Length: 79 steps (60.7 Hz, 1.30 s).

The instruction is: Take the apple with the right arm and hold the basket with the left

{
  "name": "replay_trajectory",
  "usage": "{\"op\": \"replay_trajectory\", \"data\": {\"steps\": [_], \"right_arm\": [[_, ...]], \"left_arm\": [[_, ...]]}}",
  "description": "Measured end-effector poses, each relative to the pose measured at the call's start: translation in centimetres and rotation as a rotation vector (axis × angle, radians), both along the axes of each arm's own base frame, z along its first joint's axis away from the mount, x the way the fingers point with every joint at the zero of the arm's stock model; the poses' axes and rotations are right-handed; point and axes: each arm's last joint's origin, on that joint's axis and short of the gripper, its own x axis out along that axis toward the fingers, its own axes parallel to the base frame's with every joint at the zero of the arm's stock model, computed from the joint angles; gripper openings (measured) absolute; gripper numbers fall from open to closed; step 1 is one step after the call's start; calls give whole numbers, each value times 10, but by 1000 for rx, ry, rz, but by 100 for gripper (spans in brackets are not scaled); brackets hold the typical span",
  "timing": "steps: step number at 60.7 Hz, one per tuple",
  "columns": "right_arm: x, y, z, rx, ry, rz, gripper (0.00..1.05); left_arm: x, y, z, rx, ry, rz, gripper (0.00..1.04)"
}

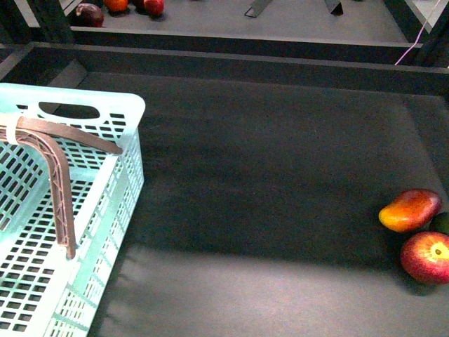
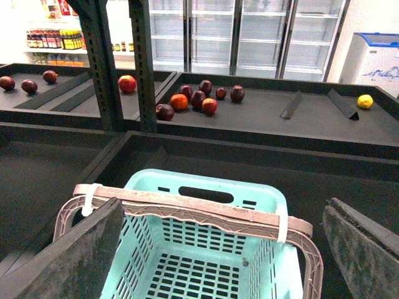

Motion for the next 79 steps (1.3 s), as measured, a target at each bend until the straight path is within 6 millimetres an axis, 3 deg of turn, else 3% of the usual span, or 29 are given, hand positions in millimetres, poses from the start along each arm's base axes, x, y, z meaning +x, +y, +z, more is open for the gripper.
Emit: {"op": "replay_trajectory", "data": {"steps": [42, 47, 50, 64, 72, 79], "right_arm": [[0, 0, 0, 0, 0, 0, 96], [0, 0, 0, 0, 0, 1, 96], [0, 0, 0, 0, 0, 0, 96], [0, 0, 0, 0, 0, 0, 96], [0, 0, 0, 0, 0, 0, 96], [0, 0, 0, 0, 0, 0, 96]], "left_arm": [[0, 0, 0, -2, 2, -2, 97], [1, 2, -3, -115, 323, -35, 97], [2, 5, -8, -177, 427, -14, 97], [11, 20, 5, -472, 437, -49, 97], [35, 37, 11, -838, 496, -55, 97], [61, 45, 20, -999, 519, -43, 97]]}}
